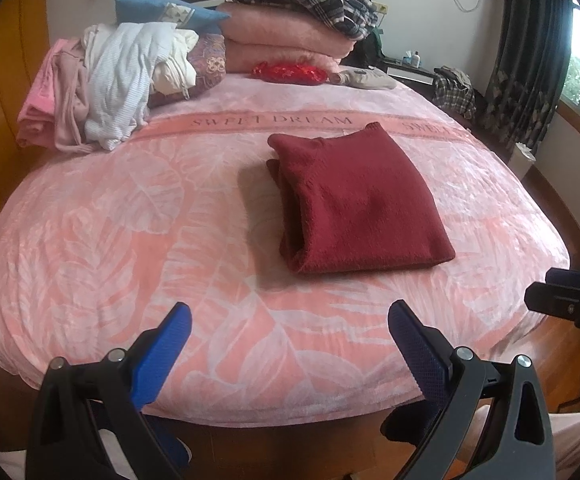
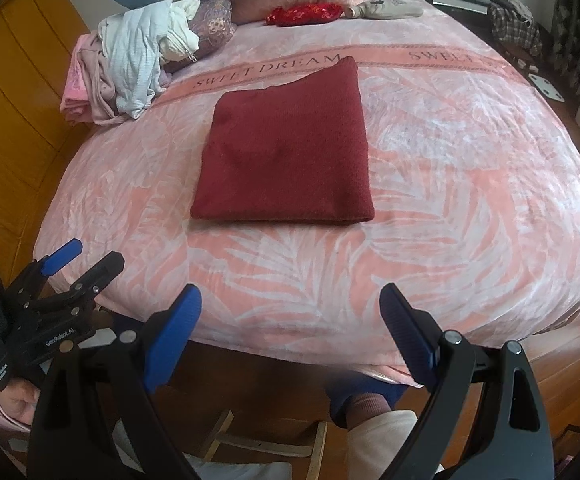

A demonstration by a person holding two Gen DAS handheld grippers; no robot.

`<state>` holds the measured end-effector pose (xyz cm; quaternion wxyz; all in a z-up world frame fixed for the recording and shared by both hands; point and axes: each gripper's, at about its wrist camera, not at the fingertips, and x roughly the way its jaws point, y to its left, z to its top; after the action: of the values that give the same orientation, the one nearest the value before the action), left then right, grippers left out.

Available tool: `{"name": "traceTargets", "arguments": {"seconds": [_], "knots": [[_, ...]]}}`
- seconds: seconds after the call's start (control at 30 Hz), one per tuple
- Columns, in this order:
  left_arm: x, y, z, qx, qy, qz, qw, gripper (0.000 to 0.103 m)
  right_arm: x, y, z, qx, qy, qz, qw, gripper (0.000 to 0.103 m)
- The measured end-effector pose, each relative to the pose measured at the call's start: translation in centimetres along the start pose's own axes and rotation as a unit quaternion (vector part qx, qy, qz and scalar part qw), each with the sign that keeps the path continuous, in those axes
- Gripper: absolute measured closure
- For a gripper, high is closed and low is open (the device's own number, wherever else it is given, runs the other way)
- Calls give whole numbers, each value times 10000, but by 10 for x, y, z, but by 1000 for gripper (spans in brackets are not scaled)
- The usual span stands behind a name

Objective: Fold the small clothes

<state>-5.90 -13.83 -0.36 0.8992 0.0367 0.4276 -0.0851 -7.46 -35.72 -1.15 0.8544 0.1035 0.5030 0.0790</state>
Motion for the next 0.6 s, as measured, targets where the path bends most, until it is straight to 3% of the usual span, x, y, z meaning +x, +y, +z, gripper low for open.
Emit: {"name": "traceTargets", "arguments": {"seconds": [0.6], "knots": [[7, -8, -6, 63, 70, 29, 10000, 4, 2, -1, -3, -21, 9, -59, 10000, 12]]}}
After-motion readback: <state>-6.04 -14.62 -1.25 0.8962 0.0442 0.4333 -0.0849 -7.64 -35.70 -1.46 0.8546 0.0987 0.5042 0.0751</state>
